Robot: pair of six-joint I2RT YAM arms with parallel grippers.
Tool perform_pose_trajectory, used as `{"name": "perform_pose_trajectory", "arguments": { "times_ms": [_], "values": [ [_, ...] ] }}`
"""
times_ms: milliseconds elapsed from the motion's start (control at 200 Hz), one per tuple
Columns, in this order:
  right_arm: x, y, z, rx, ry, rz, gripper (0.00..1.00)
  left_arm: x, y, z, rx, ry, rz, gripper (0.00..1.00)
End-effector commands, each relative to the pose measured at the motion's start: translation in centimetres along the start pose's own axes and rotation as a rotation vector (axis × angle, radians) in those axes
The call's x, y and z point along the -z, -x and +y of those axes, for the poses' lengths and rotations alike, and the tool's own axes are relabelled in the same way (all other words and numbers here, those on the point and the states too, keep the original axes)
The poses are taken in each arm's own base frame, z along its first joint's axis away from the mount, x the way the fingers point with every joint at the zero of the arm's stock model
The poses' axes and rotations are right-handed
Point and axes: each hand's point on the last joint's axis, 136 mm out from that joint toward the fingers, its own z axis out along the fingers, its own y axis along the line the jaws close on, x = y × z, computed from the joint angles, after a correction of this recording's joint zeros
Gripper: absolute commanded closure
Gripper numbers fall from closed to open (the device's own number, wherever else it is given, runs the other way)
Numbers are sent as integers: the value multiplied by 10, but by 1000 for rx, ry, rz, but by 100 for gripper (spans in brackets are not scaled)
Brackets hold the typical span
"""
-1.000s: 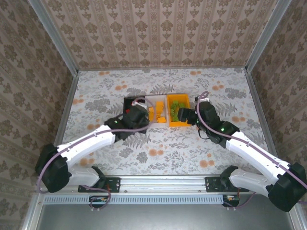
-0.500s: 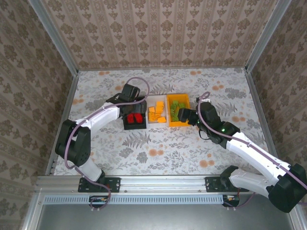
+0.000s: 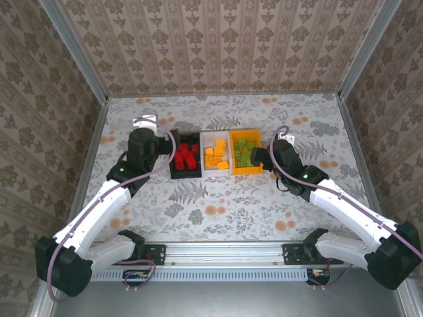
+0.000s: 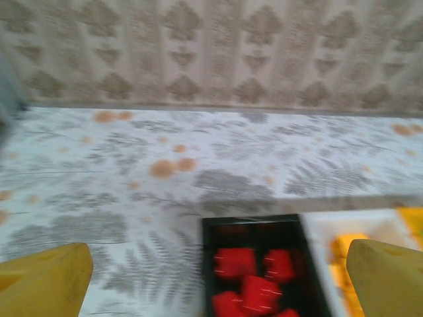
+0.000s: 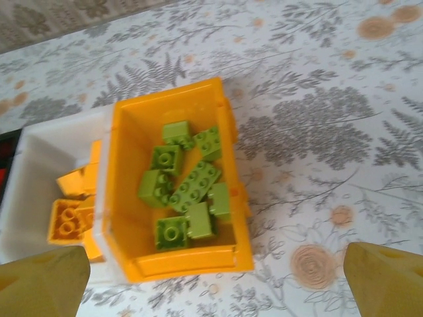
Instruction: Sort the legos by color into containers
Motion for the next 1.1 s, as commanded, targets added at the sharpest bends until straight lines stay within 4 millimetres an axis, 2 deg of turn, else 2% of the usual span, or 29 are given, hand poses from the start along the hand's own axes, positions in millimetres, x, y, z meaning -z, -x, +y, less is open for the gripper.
{"name": "perform_pose_trajectory", "arguments": {
  "times_ms": [0,80,195,220,335,470,600,660,755,840,955,1095],
  "values": [
    [-2,16,-24,14,-145,-62,0,-7,-4,68,-84,255,-21,0],
    [-7,16,-31,10,-166,-82,0,-19,-21,108,-94,360,29,0],
    [-13,17,-33,9,-159,-103,0,-43,-63,145,-138,468,105,0],
    [-14,17,-34,10,-159,-107,0,-48,-70,148,-123,466,116,0],
    [-17,18,-42,3,-181,-114,0,-70,-89,139,-118,377,88,0],
    [-17,28,-51,3,-191,-153,0,-76,-97,141,-148,376,-14,0],
    [-14,44,-58,51,-184,-225,0,-87,-117,139,-137,332,-28,0],
    [-12,54,-68,93,-222,-264,0,-94,-124,130,-155,270,-14,0],
    [-13,65,-87,151,-271,-336,0,-94,-131,139,-114,256,-28,0],
    [-25,59,-106,166,-261,-359,0,-96,-130,138,-119,247,-31,0],
    [-53,42,-131,159,-251,-348,0,-96,-131,138,-116,250,-26,0],
    [-86,28,-135,185,-216,-330,0,-95,-131,138,-115,248,-24,0]
  ]
}}
